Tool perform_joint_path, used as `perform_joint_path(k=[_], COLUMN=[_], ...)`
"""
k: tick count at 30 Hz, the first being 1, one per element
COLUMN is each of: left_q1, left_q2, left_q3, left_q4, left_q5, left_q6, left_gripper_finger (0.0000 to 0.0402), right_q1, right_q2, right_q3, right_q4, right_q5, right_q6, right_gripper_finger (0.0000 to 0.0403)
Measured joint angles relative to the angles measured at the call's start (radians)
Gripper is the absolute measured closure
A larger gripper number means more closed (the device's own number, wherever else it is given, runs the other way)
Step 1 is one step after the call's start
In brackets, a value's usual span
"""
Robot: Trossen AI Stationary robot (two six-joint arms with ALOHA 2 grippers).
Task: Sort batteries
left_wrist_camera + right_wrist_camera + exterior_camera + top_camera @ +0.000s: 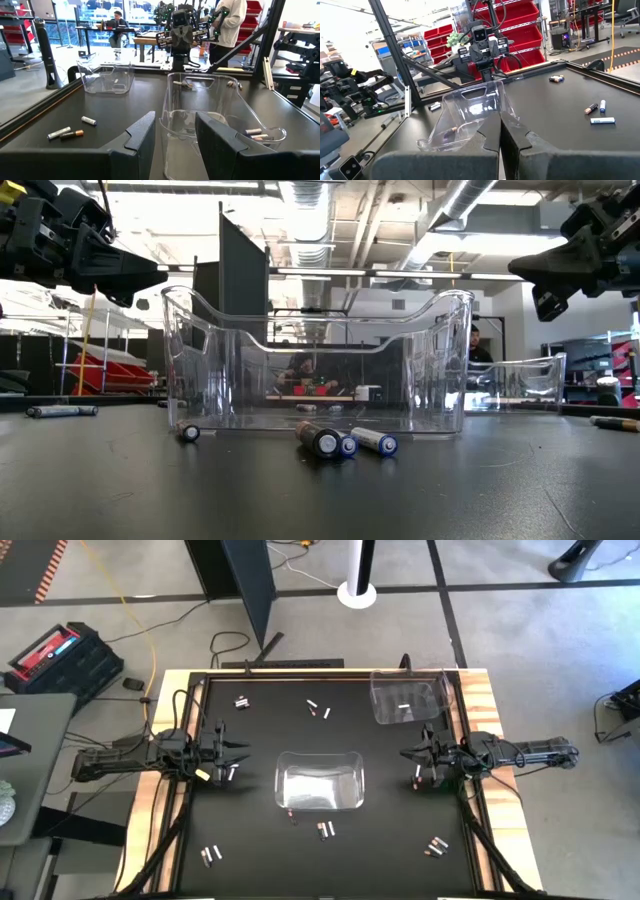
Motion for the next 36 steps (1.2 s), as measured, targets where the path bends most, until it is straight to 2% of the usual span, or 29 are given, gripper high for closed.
perform_joint_path(k=[36], left_q1=[0.0], left_q2=[0.0], left_q3=[0.0], left_q4=[0.0], left_q5=[0.0], left_q6=[0.0], left_gripper_finger=[0.0269], right_q1=[0.0], right_q2=[0.0], right_q3=[0.019], right_q4=[0.02], right_q5=[0.001], right_q6=[-0.001], right_gripper_finger=[0.0381])
